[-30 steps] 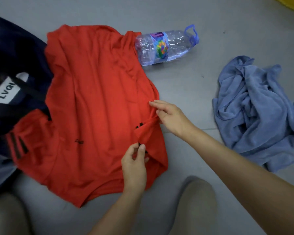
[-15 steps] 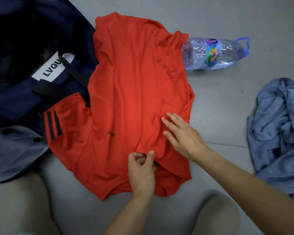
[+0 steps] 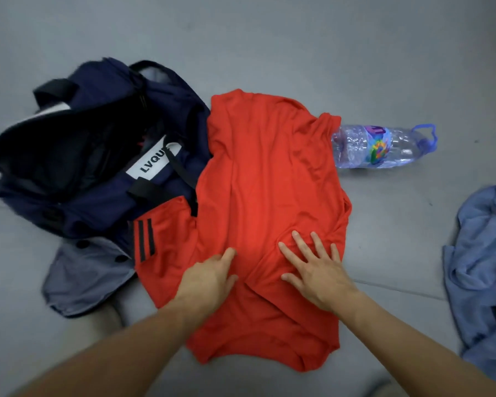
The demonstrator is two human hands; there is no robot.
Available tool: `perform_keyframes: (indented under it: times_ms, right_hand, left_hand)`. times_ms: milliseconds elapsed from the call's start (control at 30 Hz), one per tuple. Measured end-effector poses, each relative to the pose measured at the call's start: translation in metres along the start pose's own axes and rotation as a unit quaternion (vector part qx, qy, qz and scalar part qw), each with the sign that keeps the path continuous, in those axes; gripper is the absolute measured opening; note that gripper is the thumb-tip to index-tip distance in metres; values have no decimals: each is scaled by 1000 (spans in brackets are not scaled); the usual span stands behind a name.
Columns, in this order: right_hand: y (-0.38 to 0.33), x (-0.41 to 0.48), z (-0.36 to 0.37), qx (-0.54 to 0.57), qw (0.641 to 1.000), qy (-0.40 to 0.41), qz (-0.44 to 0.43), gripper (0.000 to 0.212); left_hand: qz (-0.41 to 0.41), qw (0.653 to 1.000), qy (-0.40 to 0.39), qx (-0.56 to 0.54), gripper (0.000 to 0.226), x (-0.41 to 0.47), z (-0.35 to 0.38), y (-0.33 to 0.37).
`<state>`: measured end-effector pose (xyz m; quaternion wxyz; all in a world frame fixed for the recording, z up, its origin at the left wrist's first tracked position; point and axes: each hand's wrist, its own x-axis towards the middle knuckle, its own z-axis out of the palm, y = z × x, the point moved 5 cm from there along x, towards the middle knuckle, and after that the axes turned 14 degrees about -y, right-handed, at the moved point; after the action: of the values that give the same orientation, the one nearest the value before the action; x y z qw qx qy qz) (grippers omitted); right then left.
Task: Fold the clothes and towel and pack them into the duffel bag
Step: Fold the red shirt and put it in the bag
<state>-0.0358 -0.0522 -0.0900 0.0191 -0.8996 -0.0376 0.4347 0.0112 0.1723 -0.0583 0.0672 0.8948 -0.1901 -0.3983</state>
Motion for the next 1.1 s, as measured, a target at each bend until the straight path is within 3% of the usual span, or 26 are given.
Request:
perform_keyframes:
  times_ms: [67, 167, 267, 467, 667, 767, 967, 1100]
  right_hand:
    - [-2, -4, -25, 2, 1000, -10, -25, 70]
    - [-23, -8, -83, -29, 995, 36, -91, 70]
    - [-54, -4, -133, -97, 981, 53, -159, 66]
    - [-136, 45, -180, -125, 954, 101, -251, 56]
    - [-199, 105, -168, -68, 962, 93, -247, 59]
    - [-202, 122, -166, -12, 969, 92, -229, 64]
    - [-206, 127, -173, 11, 964, 110, -241, 53]
    - [-196, 116, -176, 12, 960, 141, -240, 29]
  left_hand:
    - [13, 997, 18, 71, 59, -6, -46, -28]
    - [38, 982, 82, 165, 54, -22, -106, -76]
    - [74, 966, 137, 208, 50, -29, -124, -122]
    - [75, 973, 168, 139, 64, -17, -80, -167]
    - [33, 973, 192, 124, 70, -4, -57, -190]
    - [-3, 985, 167, 40, 71, -5, -66, -206]
    - [-27, 975, 189, -113, 50, -6, -81, -209]
    - [-15, 966, 212, -146, 28, -27, -78, -205]
